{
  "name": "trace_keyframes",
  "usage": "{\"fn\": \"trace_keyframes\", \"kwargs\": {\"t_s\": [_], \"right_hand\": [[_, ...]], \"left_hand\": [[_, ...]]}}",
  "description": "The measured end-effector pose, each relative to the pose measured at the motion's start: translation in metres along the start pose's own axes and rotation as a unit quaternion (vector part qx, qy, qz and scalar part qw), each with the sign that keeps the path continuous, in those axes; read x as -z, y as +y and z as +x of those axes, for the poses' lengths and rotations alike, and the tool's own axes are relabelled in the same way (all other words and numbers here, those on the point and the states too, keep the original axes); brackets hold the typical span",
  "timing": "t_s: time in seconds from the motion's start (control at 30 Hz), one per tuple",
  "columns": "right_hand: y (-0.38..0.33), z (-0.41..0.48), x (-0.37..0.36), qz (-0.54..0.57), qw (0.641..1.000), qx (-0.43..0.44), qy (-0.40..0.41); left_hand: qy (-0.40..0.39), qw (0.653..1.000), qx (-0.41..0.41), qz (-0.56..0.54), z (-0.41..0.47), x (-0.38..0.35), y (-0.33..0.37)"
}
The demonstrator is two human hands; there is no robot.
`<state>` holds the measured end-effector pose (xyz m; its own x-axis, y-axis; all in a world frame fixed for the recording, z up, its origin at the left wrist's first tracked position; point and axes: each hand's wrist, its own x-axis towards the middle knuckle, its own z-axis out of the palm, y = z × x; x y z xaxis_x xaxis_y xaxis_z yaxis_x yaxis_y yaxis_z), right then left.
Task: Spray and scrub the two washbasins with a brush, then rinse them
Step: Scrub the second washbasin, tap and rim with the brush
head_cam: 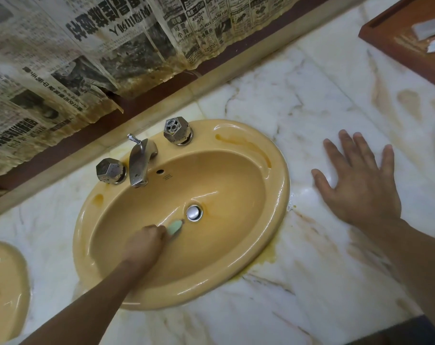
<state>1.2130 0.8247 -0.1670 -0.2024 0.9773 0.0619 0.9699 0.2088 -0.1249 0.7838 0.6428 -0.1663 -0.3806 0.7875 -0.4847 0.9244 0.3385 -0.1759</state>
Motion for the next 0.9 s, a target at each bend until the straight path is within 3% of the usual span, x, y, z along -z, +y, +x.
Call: {"fn": "trace_keyframes", "kwargs": {"t_s": [0.13, 0.27, 0.4, 0.5, 0.6, 0.7, 0.77, 0.9], "right_hand": [[0.0, 0.0, -0.001, 0.001, 1.0, -0.005, -0.005], [0.001, 0.0, -0.001, -0.002, 1.0, -0.006, -0.013], [0.002, 0.0, 0.0, 0.005, 1.0, -0.007, -0.014], [0.001, 0.0, -0.001, 0.008, 1.0, -0.009, -0.015], [0.001, 0.0, -0.001, 0.004, 1.0, -0.009, -0.014], [0.001, -0.001, 0.0, 0.007, 1.0, -0.008, -0.012], [0.0, 0.0, 0.0, 0.009, 1.0, -0.009, -0.01], [0.0, -0.001, 0.0, 0.009, 1.0, -0.007, -0.005]], "left_hand": [[0.017, 1.0, -0.007, 0.004, 0.028, 0.015, -0.011], [0.062, 0.987, -0.056, 0.14, 0.028, 0.036, -0.039], [0.114, 0.977, -0.044, 0.176, 0.012, 0.053, -0.07], [0.026, 0.982, -0.018, 0.186, -0.015, 0.048, -0.074], [-0.136, 0.99, 0.018, 0.041, -0.031, 0.045, -0.071], [-0.191, 0.981, 0.01, 0.01, -0.026, 0.041, -0.07], [-0.159, 0.986, 0.035, 0.027, -0.019, 0.043, -0.07], [0.021, 0.987, 0.028, 0.155, -0.002, 0.045, -0.045]]}}
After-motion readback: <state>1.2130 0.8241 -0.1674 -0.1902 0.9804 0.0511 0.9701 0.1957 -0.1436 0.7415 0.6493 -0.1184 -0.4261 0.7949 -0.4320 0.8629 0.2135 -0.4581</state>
